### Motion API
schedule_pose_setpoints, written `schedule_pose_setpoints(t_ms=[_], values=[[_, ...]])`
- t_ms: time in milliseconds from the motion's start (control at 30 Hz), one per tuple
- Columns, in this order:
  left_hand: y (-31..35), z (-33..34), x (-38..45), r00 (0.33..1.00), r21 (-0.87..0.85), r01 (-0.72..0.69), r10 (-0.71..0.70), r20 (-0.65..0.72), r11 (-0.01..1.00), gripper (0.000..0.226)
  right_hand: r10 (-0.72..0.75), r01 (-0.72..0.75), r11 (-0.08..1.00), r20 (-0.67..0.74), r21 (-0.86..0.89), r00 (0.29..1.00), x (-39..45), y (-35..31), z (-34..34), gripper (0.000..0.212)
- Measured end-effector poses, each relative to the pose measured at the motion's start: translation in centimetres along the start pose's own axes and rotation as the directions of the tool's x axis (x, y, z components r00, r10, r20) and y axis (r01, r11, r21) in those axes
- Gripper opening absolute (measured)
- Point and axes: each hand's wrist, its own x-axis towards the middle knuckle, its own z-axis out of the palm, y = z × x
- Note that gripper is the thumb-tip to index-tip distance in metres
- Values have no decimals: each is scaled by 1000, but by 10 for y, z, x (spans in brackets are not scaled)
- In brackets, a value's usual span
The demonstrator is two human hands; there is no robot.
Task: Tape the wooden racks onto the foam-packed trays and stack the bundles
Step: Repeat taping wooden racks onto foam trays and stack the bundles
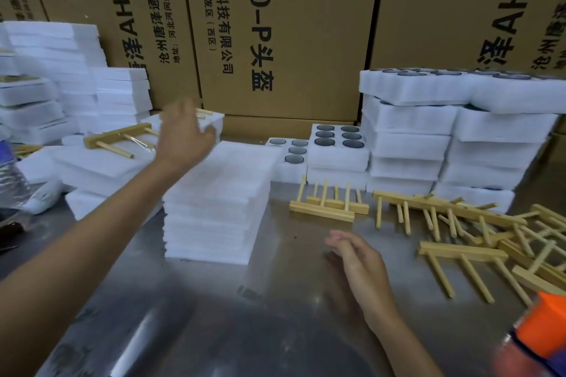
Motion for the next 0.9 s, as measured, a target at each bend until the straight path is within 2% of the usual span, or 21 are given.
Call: schedule_pose_setpoints(t_ms=[33, 100, 200, 300, 433, 467, 600, 667, 767, 900], values=[[18, 8, 1, 994, -18, -64, 65, 91, 998, 45, -4, 4, 1000, -3, -4, 1000, 1, 1, 0, 15], [55, 32, 4, 938, 11, -194, 182, 294, 981, 50, 6, -6, 1000, 1, -5, 1000, 3, 2, -2, 16], [108, 80, 12, 818, 85, -301, 211, 535, 950, 62, 31, -31, 999, -1, 41, 1000, 6, 5, -3, 17], [150, 128, 24, 733, 87, -315, 184, 655, 945, 71, -8, 8, 1000, 2, -5, 1000, 10, 8, -2, 14], [173, 179, 35, 707, 144, -311, 127, 696, 939, 69, -3, 4, 1000, 39, -28, 999, 14, 8, -2, 19], [172, 191, 34, 727, 151, -284, 110, 678, 947, 66, -1, 2, 1000, 47, -27, 999, 15, 7, -3, 21], [167, 220, 21, 879, 136, -138, 57, 474, 981, 53, 13, -12, 1000, 48, -28, 999, 16, 5, -8, 20], [170, 218, 18, 918, 158, -137, 65, 391, 978, 52, 30, -28, 999, 51, -42, 998, 16, 3, -9, 18], [172, 201, 13, 967, 159, -186, 152, 205, 970, 47, 29, -27, 999, 41, -39, 999, 15, -1, -10, 16], [172, 154, -2, 988, 53, -157, 156, 12, 986, 49, 19, -18, 999, 28, -48, 999, 12, -7, -12, 17]])
